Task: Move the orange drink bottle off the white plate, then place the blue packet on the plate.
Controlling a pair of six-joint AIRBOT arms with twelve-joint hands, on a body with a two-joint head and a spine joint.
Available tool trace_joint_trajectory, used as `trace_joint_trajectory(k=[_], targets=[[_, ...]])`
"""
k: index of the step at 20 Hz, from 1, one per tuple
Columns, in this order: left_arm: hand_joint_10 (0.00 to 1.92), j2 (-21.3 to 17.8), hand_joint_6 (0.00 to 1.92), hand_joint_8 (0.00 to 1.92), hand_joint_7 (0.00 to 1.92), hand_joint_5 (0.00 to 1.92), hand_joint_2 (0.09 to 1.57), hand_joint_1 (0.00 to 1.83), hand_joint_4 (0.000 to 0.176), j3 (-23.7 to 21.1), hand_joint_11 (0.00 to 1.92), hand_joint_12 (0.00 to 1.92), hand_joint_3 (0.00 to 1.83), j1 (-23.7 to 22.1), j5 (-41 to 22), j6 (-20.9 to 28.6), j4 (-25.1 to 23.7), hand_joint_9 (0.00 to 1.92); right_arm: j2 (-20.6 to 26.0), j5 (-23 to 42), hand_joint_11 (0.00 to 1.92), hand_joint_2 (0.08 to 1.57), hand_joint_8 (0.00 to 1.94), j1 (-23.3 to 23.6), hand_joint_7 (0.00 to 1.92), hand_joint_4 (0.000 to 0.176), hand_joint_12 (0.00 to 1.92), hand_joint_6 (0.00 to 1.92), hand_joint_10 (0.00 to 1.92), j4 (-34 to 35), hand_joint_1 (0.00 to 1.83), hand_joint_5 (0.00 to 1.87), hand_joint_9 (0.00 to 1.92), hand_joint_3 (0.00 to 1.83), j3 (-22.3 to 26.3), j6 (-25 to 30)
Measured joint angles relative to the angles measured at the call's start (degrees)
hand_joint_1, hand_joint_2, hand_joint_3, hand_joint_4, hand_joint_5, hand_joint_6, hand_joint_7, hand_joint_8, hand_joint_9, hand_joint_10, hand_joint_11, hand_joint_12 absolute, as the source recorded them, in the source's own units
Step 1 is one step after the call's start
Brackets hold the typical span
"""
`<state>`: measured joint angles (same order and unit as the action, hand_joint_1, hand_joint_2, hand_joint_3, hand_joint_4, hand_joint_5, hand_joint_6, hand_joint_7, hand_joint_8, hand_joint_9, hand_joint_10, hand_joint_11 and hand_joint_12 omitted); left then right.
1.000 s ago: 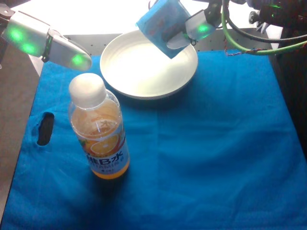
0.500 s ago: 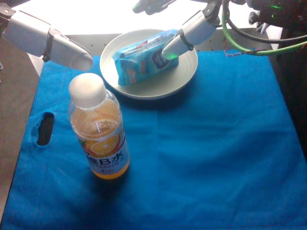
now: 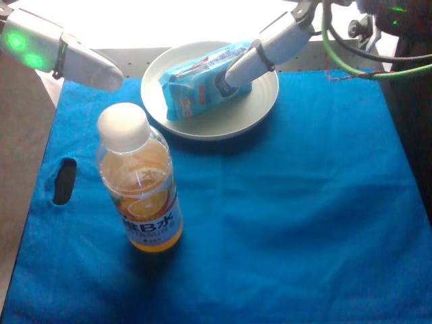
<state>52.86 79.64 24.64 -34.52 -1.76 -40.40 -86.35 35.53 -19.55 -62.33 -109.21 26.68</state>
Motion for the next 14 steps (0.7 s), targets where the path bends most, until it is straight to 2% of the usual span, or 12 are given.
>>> trace_joint_trajectory(k=[1, 2, 3, 4, 5, 6, 8, 9, 10, 12, 14], targets=[[0.0, -0.2, 0.0, 0.0, 0.0, 0.0, 0.62, 0.71, 0.176, 0.0, 0.0, 0.0, 0.0, 0.0, -0.1, -0.1, 0.9, 0.0, 1.5, 1.0, 0.03, 0.7, 0.0, 0.0, 0.24, 0.149, 0.61, 0.0, 0.0, 1.3, 0.82, 0.17, 0.26, 0.0, 1.6, -0.1], [0.0, -0.2, 0.0, 0.0, 0.0, 0.0, 0.62, 0.71, 0.176, 0.0, 0.0, 0.0, 0.0, 0.0, -0.4, -0.2, 1.3, 0.0, 2.4, 1.6, 0.03, 0.7, 0.0, 0.0, 0.24, 0.149, 0.61, 0.0, 0.0, 1.8, 0.82, 0.17, 0.26, 0.0, 2.5, -0.1], [0.0, -0.5, 0.0, 0.0, 0.0, 0.0, 0.61, 0.71, 0.176, 0.0, 0.0, 0.0, 0.0, 0.0, -0.6, -0.4, 2.4, 0.0, 3.8, 2.7, 0.0, 0.65, 0.0, 0.0, 0.24, 0.171, 0.64, 0.0, 0.0, 2.7, 0.77, 0.17, 0.25, 0.0, 3.9, -0.7], [0.0, -0.9, 0.0, 0.0, 0.0, 0.0, 0.59, 0.72, 0.176, 0.0, 0.0, 0.0, 0.0, 0.0, -0.9, -0.7, 3.3, 0.0, 5.4, 3.6, 0.0, 0.56, 0.0, 0.1, 0.18, 0.176, 0.44, 0.0, 0.01, 3.7, 0.63, 0.15, 0.17, 0.0, 5.2, -1.4], [0.0, -1.0, 0.0, 0.0, 0.0, 0.0, 0.59, 0.72, 0.176, 0.0, 0.0, 0.0, 0.0, 0.0, -1.2, -1.4, 4.0, 0.0, 6.7, 3.8, 0.0, 0.56, 0.0, 0.2, 0.18, 0.176, 0.44, 0.0, 0.01, 4.9, 0.63, 0.15, 0.17, 0.0, 6.4, -2.5], [0.0, -1.3, 0.0, 0.0, 0.0, 0.0, 0.6, 0.72, 0.176, 0.0, 0.0, 0.0, 0.0, 0.0, -1.6, -1.6, 4.5, 0.0, 8.5, 3.9, 0.01, 0.66, 0.0, 0.2, 0.19, 0.176, 0.45, 0.0, 0.0, 6.0, 0.7, 0.13, 0.19, 0.0, 7.9, -3.7], [0.0, -2.1, 0.0, 0.0, 0.0, 0.0, 0.61, 0.71, 0.176, -0.6, 0.0, 0.0, 0.0, 0.0, -2.1, -3.5, 6.3, 0.0, 11.5, 4.3, 0.0, 0.66, 0.0, 0.2, 0.18, 0.176, 0.49, 0.0, 0.0, 8.1, 0.71, 0.11, 0.19, 0.0, 10.8, -5.6], [0.0, -3.0, 0.0, 0.0, 0.0, 0.0, 0.63, 0.7, 0.176, -1.4, 0.0, 0.0, 0.01, 0.0, -3.0, -4.8, 8.2, 0.0, 13.6, 4.5, 0.0, 0.7, 0.0, 0.2, 0.11, 0.176, 0.33, 0.0, 0.0, 9.4, 0.72, 0.04, 0.11, 0.01, 12.7, -7.3], [0.0, -3.8, 0.0, 0.0, 0.0, 0.0, 0.61, 0.73, 0.176, -2.0, 0.0, 0.0, 0.0, 0.0, -4.1, -6.1, 9.1, 0.0, 15.5, 4.5, 0.0, 0.71, 0.0, 0.3, 0.09, 0.176, 0.17, 0.0, 0.0, 10.0, 0.86, 0.03, 0.07, 0.01, 14.6, -8.6], [0.0, -5.0, 0.0, 0.0, 0.0, 0.0, 0.6, 0.7, 0.176, -3.1, 0.0, 0.0, 0.0, 0.0, -5.4, -7.7, 10.6, 0.0, 18.0, 4.7, 0.05, 0.71, 0.0, 0.9, 0.08, 0.176, 0.15, 0.0, 0.01, 11.1, 0.93, 0.03, 0.1, 0.01, 17.2, -10.5], [0.0, -6.4, 0.0, 0.0, 0.0, 0.0, 0.61, 0.7, 0.176, -4.7, 0.0, 0.0, 0.0, 0.1, -7.7, -9.9, 12.4, 0.0, 20.3, 4.4, 0.09, 0.72, 0.01, 1.2, 0.11, 0.175, 0.17, 0.01, 0.03, 13.2, 0.87, 0.06, 0.16, 0.0, 19.9, -11.6]])
